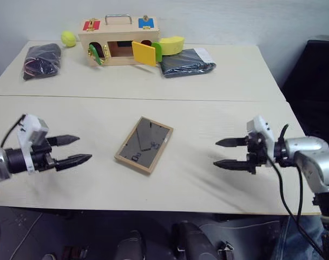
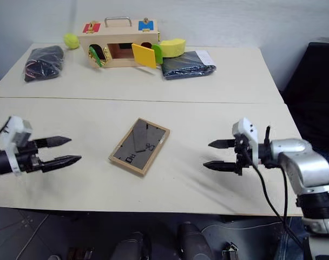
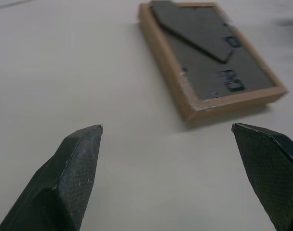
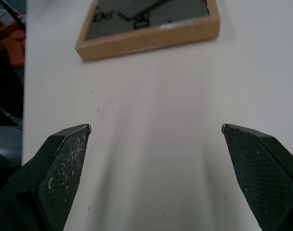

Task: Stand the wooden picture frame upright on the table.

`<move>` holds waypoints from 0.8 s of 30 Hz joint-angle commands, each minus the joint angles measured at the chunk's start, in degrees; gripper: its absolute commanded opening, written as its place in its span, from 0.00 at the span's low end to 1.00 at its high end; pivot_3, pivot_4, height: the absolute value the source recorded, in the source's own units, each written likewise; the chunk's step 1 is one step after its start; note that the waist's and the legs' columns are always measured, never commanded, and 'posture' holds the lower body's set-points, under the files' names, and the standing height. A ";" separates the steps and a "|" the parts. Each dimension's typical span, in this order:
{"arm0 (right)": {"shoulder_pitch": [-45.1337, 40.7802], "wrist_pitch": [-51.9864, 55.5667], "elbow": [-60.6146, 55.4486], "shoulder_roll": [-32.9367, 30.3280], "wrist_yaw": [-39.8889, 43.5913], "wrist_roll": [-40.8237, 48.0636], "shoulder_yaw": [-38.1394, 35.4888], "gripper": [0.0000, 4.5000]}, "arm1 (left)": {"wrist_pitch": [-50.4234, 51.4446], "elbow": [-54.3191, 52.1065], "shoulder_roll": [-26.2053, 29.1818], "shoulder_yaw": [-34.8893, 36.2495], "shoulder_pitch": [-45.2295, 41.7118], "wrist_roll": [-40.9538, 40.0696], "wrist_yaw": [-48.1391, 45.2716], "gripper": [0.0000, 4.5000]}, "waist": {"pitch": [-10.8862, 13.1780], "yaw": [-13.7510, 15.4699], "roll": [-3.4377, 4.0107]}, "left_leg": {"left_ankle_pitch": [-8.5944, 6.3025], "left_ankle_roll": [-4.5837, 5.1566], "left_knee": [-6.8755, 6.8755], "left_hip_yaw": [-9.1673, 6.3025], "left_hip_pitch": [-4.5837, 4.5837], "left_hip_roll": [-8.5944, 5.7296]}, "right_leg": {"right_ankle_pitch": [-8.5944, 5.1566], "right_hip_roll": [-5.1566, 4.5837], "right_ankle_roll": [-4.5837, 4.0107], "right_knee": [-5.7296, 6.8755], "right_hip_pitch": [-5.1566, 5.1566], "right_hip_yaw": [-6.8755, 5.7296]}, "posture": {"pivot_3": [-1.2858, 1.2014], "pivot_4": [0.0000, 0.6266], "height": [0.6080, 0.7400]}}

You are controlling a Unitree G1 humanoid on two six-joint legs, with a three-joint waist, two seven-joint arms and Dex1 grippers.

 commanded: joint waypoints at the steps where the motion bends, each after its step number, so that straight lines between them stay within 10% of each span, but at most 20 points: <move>1: -0.79 0.31 0.60 -0.33 1.17 0.95 -0.73 1.00 | -4.20 4.17 0.78 -4.33 -3.48 3.15 -3.87 1.00 | 0.00 0.04 0.00 | 0.00 0.00 -0.02 -0.01 -0.01 0.00 | -0.01 0.00 -0.01 -0.02 0.00 -0.01 | 0.52 0.24 1.00; 12: -1.00 -3.76 -0.50 3.52 -5.06 -3.89 1.95 1.00 | -10.45 10.94 -2.71 -14.67 -12.92 12.25 -2.72 1.00 | 0.00 0.06 0.00 | 0.02 -0.05 0.09 0.04 -0.18 0.01 | 0.02 -0.01 0.04 -0.06 -0.08 0.01 | 0.52 0.24 1.00; 24: -10.77 -17.08 11.99 14.94 -10.04 -18.03 12.67 0.20 | -25.15 28.89 -15.42 -29.38 -30.99 28.26 -0.35 0.35 | 0.00 -0.07 0.00 | 0.06 -0.11 0.23 0.21 -0.29 0.00 | 0.03 0.00 0.06 0.18 -0.31 0.08 | 0.52 0.24 1.00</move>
